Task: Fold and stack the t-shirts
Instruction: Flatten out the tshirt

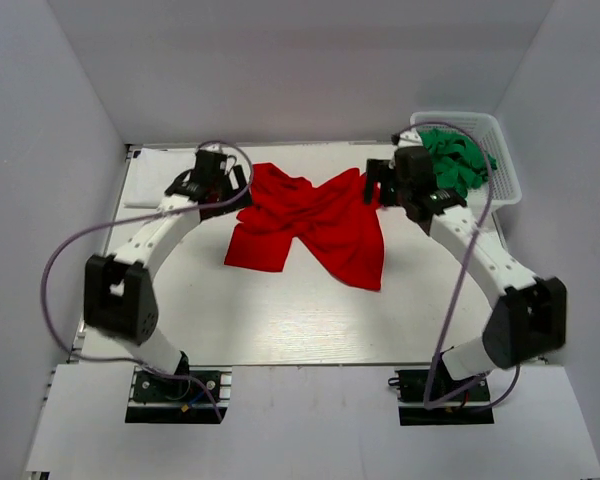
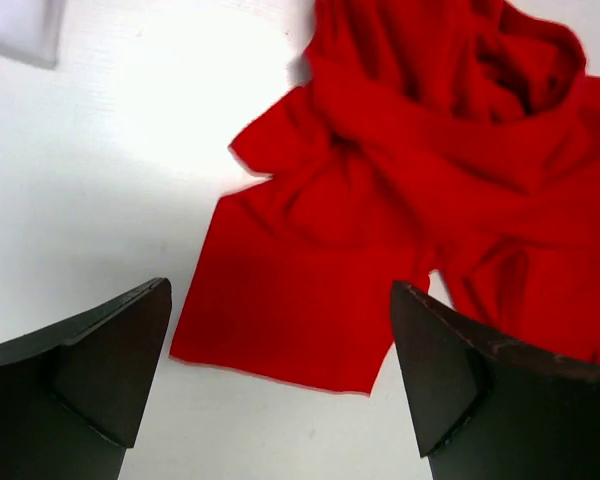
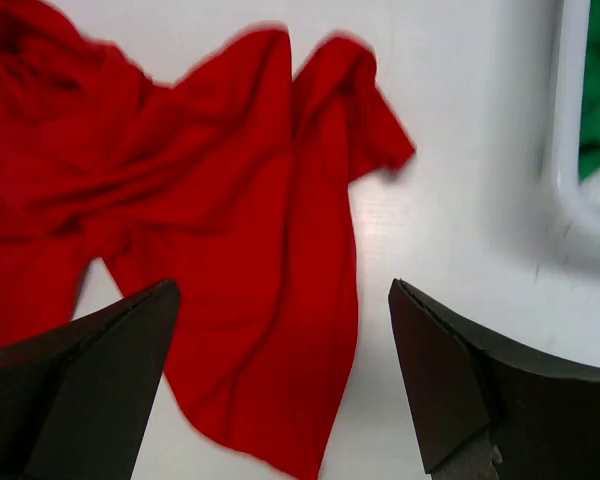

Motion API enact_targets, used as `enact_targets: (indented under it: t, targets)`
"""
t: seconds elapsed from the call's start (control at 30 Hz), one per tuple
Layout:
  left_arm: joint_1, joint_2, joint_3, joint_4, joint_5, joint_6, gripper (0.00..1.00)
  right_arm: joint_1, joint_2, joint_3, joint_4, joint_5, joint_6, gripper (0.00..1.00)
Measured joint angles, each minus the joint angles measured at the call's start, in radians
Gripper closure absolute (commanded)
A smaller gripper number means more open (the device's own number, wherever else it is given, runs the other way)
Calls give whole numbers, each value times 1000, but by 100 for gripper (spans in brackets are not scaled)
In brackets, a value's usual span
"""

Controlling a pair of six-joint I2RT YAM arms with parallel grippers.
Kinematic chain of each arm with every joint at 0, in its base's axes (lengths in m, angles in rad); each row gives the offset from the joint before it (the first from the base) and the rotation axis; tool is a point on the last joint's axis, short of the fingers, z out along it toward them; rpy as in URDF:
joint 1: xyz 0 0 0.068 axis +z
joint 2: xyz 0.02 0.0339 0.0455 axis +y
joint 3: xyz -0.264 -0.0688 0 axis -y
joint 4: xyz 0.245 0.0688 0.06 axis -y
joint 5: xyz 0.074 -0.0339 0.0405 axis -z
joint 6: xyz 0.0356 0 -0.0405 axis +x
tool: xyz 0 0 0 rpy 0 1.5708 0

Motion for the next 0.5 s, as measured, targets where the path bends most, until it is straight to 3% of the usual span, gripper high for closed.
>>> enact_targets:
  t: [0.1, 0.2, 0.3, 0.5]
  targets:
    - [0, -221, -236, 35, -5, -52, 0, 0, -146, -170, 2, -14, 76, 10]
    - [1, -327, -394, 71, -10, -89, 0, 0, -248, -346, 2, -34, 125, 10]
    - [1, -308, -473, 92, -1, -124, 0, 0, -298, -451, -19, -54, 166, 10]
    - [1, -143, -482, 114, -1, -172, 0, 0, -343, -473, -29, -77, 211, 10]
